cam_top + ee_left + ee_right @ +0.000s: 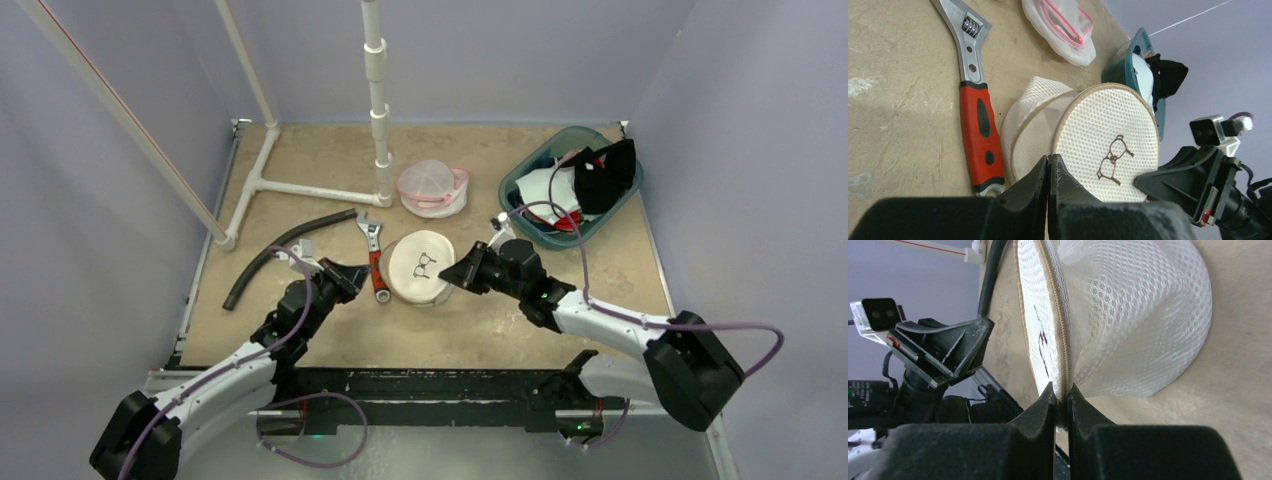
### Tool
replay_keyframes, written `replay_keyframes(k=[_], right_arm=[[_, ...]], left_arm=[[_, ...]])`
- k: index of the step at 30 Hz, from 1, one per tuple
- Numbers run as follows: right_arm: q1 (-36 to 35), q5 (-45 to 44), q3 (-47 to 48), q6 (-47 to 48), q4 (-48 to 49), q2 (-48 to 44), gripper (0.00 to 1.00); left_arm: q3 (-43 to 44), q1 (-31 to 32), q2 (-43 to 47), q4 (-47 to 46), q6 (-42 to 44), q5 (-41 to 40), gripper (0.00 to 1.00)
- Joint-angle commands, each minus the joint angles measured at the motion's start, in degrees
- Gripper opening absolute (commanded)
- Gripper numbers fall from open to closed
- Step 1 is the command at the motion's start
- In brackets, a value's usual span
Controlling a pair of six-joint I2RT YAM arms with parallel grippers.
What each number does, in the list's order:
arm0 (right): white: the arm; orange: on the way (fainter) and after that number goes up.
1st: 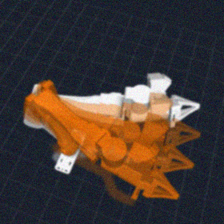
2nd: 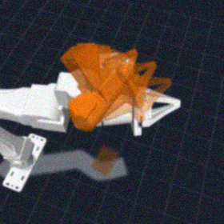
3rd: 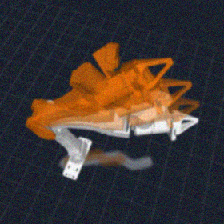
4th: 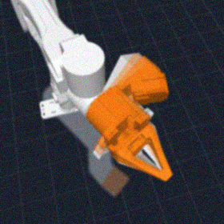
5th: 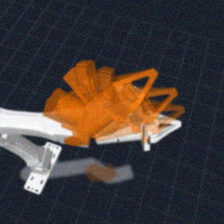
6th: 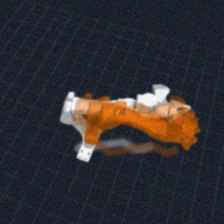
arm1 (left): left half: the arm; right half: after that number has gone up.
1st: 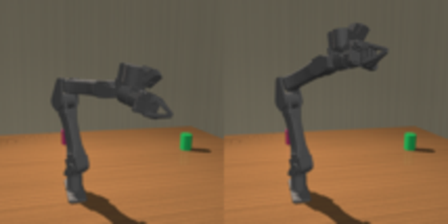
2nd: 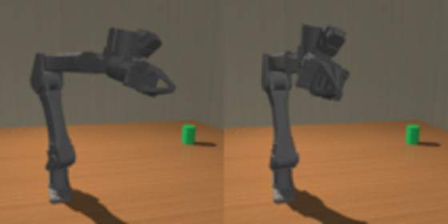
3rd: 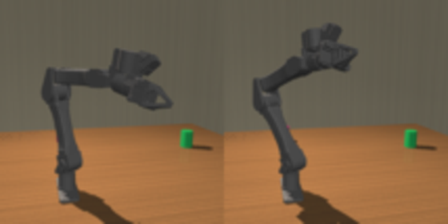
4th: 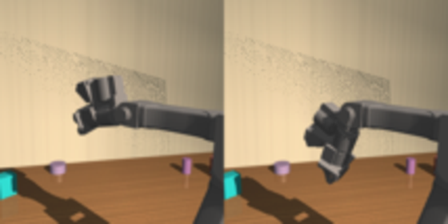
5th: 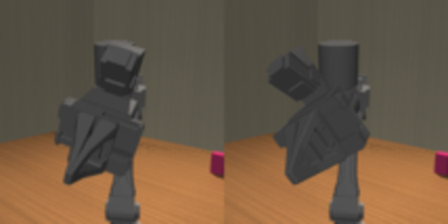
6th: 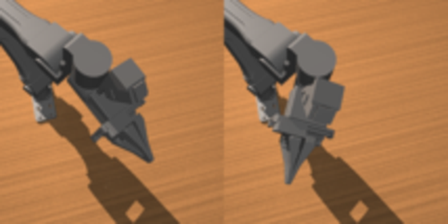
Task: Unzip the laundry bag and remove the bra
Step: Close the laundry bag at the center of the board, then move the laundry bag to the center of the board.
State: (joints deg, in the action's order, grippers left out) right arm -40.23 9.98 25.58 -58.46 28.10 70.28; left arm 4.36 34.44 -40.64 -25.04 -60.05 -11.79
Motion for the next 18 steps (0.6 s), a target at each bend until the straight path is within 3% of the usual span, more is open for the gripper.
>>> replay_keyframes(k=[1,13,18], right_arm=[[1.5,-3.4,1.4,6.6,-15.6,-5.5,0.09],[5.4,-2.1,-4.5,6.1,-26.1,-19.0,0.09],[6.9,0.6,-4.6,6.5,-23.3,-18.5,0.09]], left_arm=[[3.4,-0.5,0.0,3.9,3.0,2.2,0.00],[5.8,-0.5,-0.1,7.4,4.7,4.5,0.00],[5.4,-0.5,-1.6,4.4,4.7,6.2,0.00]])
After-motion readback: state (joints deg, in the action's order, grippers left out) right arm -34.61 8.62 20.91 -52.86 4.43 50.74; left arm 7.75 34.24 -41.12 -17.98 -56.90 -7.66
